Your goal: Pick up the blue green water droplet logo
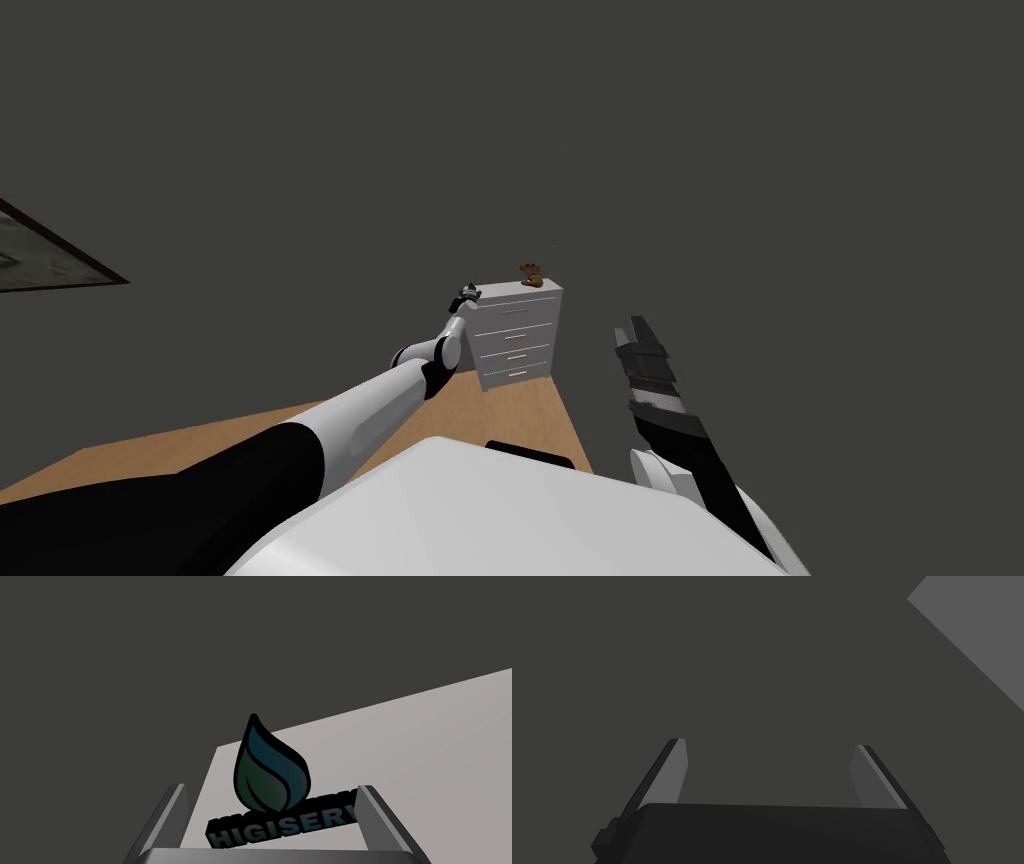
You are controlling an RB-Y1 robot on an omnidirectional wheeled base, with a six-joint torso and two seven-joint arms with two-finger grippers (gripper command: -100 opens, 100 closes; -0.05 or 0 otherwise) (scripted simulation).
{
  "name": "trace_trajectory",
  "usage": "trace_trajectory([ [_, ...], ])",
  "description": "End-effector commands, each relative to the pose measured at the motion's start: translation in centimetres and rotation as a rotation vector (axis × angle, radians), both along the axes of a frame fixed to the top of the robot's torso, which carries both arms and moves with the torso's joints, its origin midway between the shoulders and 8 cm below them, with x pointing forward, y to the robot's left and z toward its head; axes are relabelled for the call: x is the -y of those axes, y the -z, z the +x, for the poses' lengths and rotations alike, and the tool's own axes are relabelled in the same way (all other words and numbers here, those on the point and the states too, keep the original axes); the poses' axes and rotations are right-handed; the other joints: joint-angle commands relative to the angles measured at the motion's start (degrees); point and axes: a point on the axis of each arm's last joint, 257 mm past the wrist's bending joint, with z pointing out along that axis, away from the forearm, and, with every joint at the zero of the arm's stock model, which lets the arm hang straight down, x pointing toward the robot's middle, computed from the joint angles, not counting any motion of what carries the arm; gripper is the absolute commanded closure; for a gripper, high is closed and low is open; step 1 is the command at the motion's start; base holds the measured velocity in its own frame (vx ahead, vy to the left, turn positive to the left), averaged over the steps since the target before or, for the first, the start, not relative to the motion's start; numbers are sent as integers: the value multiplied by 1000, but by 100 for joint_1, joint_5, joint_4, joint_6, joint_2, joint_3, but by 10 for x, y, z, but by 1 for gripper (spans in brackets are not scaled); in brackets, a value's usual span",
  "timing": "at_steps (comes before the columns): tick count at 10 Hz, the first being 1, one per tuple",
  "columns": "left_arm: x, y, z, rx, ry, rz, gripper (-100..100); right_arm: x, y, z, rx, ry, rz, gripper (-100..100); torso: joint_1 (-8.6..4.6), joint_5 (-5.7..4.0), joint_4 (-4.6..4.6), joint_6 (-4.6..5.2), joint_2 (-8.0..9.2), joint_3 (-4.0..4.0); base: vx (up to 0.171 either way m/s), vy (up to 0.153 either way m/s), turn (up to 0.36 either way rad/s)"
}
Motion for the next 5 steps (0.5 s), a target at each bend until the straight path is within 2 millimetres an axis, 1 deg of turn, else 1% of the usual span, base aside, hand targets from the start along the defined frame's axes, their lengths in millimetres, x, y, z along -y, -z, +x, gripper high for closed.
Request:
trace_trajectory([
  [1, -11, -2, -4, 2, -11, 1, -100, 0, 0, 0, 0, 0, 0, 0, 0, 0, 0, 0, 0, 0, -26, -3, 23],
  [2, -42, -1, -13, 1, -51, 1, -100, 0, 0, 0, 0, 0, 0, 0, -1, 0, -1, -1, -4, -2, -30, -12, -223],
  [3, -42, -1, -13, 1, -51, 1, -100, 0, 0, 0, 0, 0, 0, 0, -5, -1, -1, 5, -3, -2, -30, -2, -150],
  [4, -73, -2, -23, 1, -92, 1, -100, 0, 0, 0, 0, 0, 0, 0, -3, -1, -1, 2, -5, -3, -32, -6, -350],
  [5, -72, 1, -23, -4, -91, -1, -100, 0, 0, 0, 0, 0, 0, 0, -4, -2, -1, 8, -5, -3, -30, 2, -136],
])
